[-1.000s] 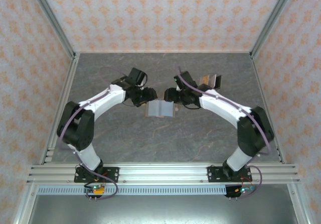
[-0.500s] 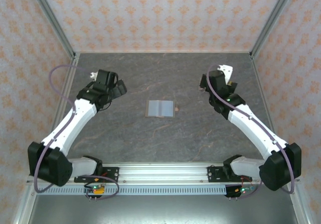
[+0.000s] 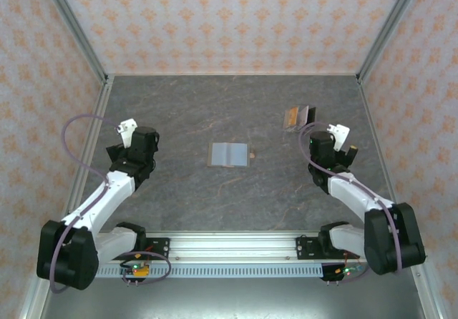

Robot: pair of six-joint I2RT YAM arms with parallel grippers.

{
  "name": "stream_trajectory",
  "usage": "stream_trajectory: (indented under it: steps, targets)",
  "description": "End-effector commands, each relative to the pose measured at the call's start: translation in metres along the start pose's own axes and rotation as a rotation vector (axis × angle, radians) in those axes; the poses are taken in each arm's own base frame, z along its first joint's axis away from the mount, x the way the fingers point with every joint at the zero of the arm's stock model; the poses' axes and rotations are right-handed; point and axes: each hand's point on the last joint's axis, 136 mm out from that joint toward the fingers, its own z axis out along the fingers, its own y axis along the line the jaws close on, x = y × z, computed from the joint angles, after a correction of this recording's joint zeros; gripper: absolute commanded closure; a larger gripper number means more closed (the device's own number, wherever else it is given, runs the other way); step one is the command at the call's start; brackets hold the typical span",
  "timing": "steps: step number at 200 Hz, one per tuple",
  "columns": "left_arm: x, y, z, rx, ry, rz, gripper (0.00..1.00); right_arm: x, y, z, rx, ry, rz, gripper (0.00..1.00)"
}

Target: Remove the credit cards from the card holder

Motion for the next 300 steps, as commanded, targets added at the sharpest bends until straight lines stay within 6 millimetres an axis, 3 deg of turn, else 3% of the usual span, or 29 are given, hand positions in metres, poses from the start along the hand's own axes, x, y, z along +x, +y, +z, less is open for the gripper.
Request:
stream_trajectory:
  steps: [1, 63, 123, 200, 224, 300]
  targets:
    - [-0.007, -0.002, 0.014, -0.033, -0.101, 0.017, 0.00, -0.013, 0.013, 0.009, -0.031, -0.080, 0.020, 0.01]
    - [0.007, -0.034, 0.033, 0.182, -0.177, 0.020, 0.00, -0.010, 0.051, 0.028, -0.202, -0.109, -0.014, 0.01]
    - [0.009, -0.055, 0.040, 0.372, -0.216, -0.020, 0.00, 0.010, 0.059, 0.035, -0.344, -0.095, 0.025, 0.01]
    - [0.022, -0.068, 0.063, 0.361, -0.159, 0.009, 0.00, 0.017, 0.060, 0.040, -0.347, -0.079, 0.026, 0.01]
    - [0.022, -0.074, 0.062, 0.379, -0.153, 0.036, 0.00, 0.016, 0.056, 0.050, -0.336, -0.037, 0.059, 0.01]
    - [0.022, -0.077, 0.061, 0.353, -0.157, 0.062, 0.00, 0.016, 0.055, 0.050, -0.336, -0.034, 0.060, 0.01]
